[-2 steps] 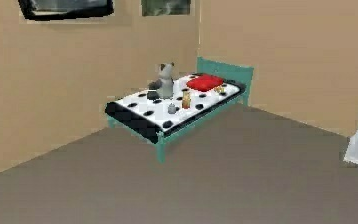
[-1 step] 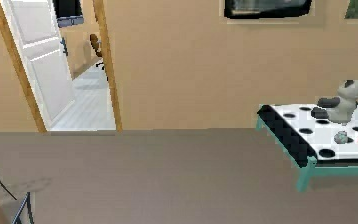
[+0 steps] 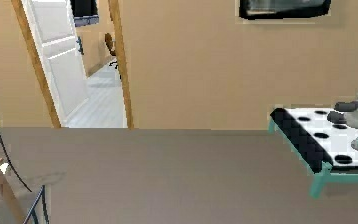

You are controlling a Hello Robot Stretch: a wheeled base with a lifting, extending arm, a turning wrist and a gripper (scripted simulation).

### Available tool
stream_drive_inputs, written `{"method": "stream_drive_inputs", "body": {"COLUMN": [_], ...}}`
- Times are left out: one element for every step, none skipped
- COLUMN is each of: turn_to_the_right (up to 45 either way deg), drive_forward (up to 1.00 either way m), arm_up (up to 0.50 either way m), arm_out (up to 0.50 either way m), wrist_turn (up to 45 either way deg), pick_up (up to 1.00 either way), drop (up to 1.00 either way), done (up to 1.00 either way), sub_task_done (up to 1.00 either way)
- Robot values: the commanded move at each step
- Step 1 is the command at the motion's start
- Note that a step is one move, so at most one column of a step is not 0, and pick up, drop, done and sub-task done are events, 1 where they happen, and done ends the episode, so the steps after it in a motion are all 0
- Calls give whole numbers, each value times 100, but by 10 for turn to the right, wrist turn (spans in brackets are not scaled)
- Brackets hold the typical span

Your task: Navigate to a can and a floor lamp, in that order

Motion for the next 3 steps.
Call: {"method": "stream_drive_inputs", "body": {"turn_to_the_right": [0, -420, 0], "drive_forward": [80, 0, 100], "arm_up": [0, 0, 0], "arm_out": [0, 0, 0], "wrist_turn": [0, 0, 0], "pick_up": [0, 0, 0], "drop": [0, 0, 0], "done": [0, 0, 0], "sub_task_done": [0, 0, 0]}}
